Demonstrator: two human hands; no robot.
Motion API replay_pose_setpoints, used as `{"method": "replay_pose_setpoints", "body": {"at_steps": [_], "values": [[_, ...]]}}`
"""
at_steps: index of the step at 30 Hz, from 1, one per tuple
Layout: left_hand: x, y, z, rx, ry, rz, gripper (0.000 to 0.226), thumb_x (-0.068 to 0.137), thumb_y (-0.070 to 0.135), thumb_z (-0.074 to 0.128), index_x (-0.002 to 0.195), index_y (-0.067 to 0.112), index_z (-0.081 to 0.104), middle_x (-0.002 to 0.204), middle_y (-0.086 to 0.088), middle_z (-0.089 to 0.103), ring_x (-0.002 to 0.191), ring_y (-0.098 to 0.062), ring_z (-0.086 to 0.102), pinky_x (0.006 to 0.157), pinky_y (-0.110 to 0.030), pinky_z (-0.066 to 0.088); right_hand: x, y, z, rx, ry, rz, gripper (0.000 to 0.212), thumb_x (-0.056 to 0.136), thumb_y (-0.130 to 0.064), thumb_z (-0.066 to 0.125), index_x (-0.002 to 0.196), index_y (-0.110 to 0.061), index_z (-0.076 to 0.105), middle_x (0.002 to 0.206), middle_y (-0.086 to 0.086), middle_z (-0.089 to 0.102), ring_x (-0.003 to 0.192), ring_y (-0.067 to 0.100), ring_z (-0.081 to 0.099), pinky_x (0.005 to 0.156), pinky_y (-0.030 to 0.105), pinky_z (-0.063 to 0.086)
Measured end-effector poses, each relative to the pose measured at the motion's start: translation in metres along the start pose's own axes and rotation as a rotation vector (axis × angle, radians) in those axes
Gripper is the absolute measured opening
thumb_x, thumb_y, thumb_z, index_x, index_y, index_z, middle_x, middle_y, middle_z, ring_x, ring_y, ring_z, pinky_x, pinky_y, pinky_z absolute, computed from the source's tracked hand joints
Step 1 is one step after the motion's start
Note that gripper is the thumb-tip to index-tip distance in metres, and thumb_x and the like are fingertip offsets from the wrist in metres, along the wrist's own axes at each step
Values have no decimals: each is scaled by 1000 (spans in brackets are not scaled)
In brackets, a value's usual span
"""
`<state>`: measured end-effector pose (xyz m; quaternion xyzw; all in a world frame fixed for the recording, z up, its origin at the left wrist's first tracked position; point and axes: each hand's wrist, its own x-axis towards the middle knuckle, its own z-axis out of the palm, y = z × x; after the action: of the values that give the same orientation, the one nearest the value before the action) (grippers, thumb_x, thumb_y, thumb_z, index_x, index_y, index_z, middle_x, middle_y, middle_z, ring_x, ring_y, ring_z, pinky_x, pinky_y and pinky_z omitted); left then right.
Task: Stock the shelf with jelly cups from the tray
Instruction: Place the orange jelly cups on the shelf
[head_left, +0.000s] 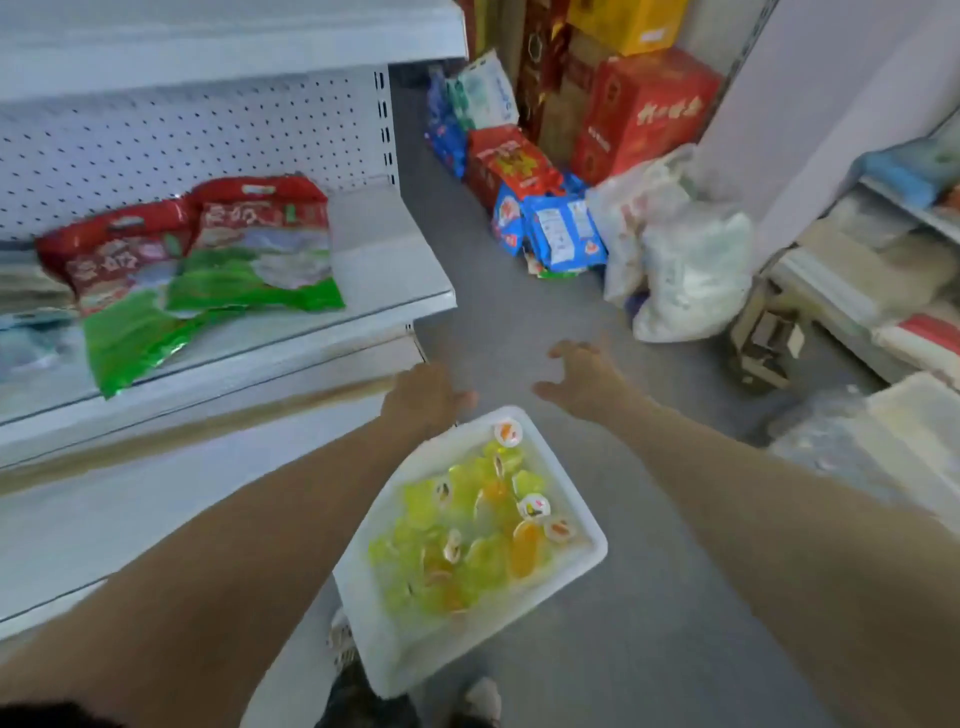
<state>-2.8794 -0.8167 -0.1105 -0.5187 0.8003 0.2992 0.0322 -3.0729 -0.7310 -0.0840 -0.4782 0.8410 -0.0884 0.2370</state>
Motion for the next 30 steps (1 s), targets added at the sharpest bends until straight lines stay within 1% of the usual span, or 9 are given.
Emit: {"method": "replay_pose_setpoints", "body": {"at_steps": [2, 4, 9, 11, 14, 17, 20, 24, 30], "values": [[1, -17, 38, -11, -83, -20, 66, 87, 60, 54, 132, 12, 50, 130, -14, 54, 123, -33, 50, 100, -40, 43, -1, 19, 38, 31, -92, 58, 62, 86, -37, 71, 136, -8, 48, 135, 15, 53, 134, 26, 41, 105, 29, 30], [-2, -37, 75, -20, -166, -42, 58, 91, 53, 57, 130, 10, 51, 128, -14, 55, 121, -32, 51, 96, -37, 43, -7, 35, 73, 43, -189, 104, 59, 87, -36, 70, 135, -9, 49, 131, 14, 57, 133, 26, 42, 101, 27, 31], [-15, -90, 146, -90, -379, -146, 52, 91, 46, 63, 128, 11, 55, 133, -8, 57, 122, -25, 53, 93, -30, 41, -19, 71, 150, 83, -387, 247, 53, 88, -43, 66, 134, -18, 53, 139, 7, 52, 128, 23, 48, 97, 30, 39], [-19, -111, 168, -112, -437, -205, 54, 90, 46, 63, 130, 12, 54, 135, -6, 57, 123, -24, 53, 94, -29, 41, -21, 82, 174, 75, -468, 281, 54, 91, -47, 63, 137, -20, 52, 140, 3, 53, 127, 22, 50, 96, 29, 40], [-22, -136, 195, -106, -507, -233, 54, 91, 43, 64, 132, 10, 54, 135, -6, 57, 123, -23, 54, 94, -29, 41, -22, 94, 200, 71, -532, 335, 55, 92, -49, 59, 138, -21, 52, 140, 3, 53, 127, 22, 50, 97, 29, 39], [-21, -153, 218, -122, -571, -247, 49, 91, 41, 64, 127, 10, 56, 132, -5, 58, 119, -22, 55, 90, -27, 42, -19, 103, 224, 105, -554, 387, 56, 92, -47, 61, 138, -18, 52, 141, 5, 53, 130, 22, 47, 105, 30, 36], [-20, -161, 238, -132, -609, -239, 54, 89, 43, 66, 129, 10, 53, 132, -6, 58, 119, -22, 55, 86, -25, 40, -13, 107, 243, 150, -526, 441, 58, 91, -45, 63, 140, -20, 49, 141, 6, 52, 132, 24, 45, 105, 32, 35], [-15, -167, 253, -131, -596, -233, 71, 86, 43, 70, 140, 6, 43, 137, -11, 54, 125, -26, 53, 96, -33, 42, -6, 112, 263, 155, -428, 475, 69, 85, -46, 69, 145, -24, 44, 144, 10, 47, 134, 29, 41, 107, 41, 39], [-15, -175, 268, -191, -611, -230, 79, 85, 40, 72, 147, 8, 36, 143, -12, 50, 131, -24, 49, 103, -34, 41, 10, 122, 277, 150, -468, 501, 75, 78, -59, 69, 144, -33, 45, 135, 10, 51, 128, 31, 45, 107, 44, 40]]}}
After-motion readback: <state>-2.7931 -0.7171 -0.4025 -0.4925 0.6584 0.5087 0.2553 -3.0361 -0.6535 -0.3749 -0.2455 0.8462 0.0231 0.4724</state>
